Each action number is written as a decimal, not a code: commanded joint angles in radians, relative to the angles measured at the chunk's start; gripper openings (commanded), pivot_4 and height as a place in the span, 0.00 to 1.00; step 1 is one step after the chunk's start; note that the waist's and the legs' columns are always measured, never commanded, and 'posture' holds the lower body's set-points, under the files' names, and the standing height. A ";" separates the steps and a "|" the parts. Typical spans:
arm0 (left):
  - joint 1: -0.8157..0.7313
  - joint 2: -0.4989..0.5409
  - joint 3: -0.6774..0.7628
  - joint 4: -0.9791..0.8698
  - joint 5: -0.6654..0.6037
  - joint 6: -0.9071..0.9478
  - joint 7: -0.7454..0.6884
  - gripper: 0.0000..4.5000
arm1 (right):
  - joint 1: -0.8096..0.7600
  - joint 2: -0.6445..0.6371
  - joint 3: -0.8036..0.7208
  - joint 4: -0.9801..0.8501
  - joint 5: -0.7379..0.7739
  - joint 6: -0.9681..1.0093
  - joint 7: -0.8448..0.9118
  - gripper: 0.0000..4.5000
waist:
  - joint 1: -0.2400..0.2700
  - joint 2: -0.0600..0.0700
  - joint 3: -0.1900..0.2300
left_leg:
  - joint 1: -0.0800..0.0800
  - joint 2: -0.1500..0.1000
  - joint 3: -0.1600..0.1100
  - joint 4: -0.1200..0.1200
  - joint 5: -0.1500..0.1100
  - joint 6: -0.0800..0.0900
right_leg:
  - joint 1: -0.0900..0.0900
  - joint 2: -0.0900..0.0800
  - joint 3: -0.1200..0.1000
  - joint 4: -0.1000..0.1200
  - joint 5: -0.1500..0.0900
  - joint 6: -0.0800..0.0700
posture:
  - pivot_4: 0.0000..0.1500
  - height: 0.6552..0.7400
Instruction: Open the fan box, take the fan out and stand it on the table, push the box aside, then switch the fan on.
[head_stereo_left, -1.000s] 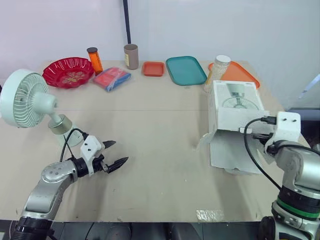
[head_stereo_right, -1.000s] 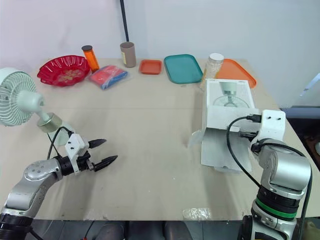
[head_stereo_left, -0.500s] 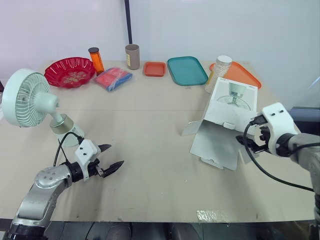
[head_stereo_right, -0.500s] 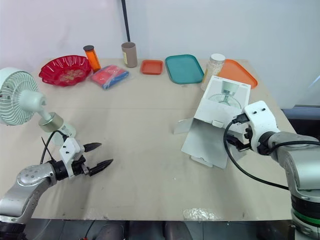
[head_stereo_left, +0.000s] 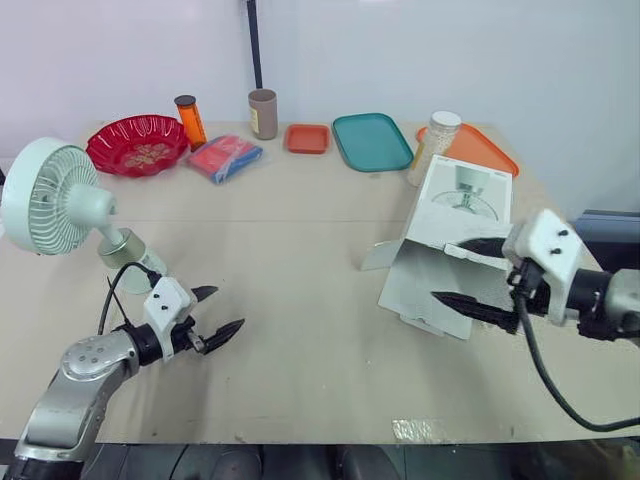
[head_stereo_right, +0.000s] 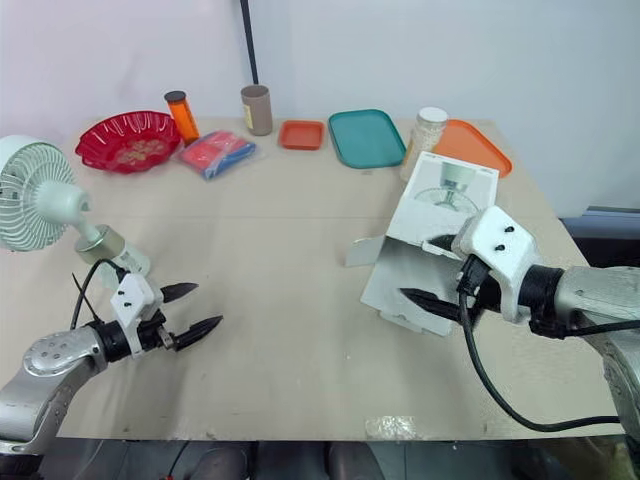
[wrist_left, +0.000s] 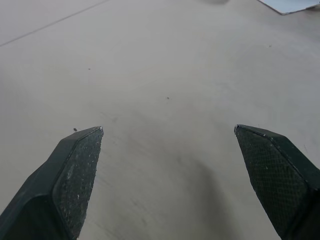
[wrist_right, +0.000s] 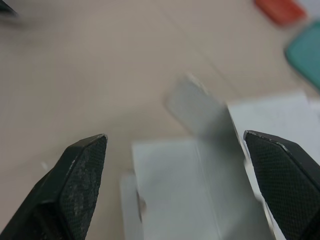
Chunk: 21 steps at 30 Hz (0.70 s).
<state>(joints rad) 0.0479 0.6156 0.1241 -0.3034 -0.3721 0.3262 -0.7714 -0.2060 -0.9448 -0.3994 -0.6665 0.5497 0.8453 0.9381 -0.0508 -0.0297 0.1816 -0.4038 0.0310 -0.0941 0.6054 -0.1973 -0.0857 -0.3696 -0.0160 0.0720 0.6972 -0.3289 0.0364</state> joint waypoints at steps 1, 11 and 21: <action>0.023 -0.001 0.058 -0.077 -0.032 0.014 0.031 1.00 | -0.102 0.060 0.042 0.043 0.066 -0.059 -0.019 1.00 | 0.000 0.000 0.000 | 0.000 0.000 0.000 0.000 0.000 0.000 | 0.000 0.000 0.000 0.000 0.000 0.000 | 1.00 1.00; 0.313 -0.009 0.311 -0.394 -0.240 0.170 0.097 1.00 | -0.342 0.227 0.374 0.314 -0.037 -0.225 -0.004 1.00 | 0.003 0.000 0.000 | -0.001 0.000 0.000 0.000 -0.001 0.000 | -0.001 -0.001 0.000 -0.001 0.000 0.000 | 1.00 1.00; 0.664 -0.102 0.571 -0.607 -0.383 0.177 0.153 1.00 | -0.541 0.388 0.574 0.633 -0.170 -0.388 0.093 1.00 | 0.003 -0.001 0.001 | -0.001 0.001 0.000 0.000 -0.001 0.000 | -0.001 0.000 0.000 -0.001 0.000 -0.001 | 1.00 1.00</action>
<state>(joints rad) 0.7034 0.5187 0.6395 -0.8559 -0.7206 0.5212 -0.6315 -0.7175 -0.5626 0.1793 -0.0417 0.3861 0.4953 1.0105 -0.0474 -0.0310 0.1821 -0.4046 0.0315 -0.0940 0.6058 -0.1979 -0.0854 -0.3702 -0.0165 0.0719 0.6965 -0.3287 0.0353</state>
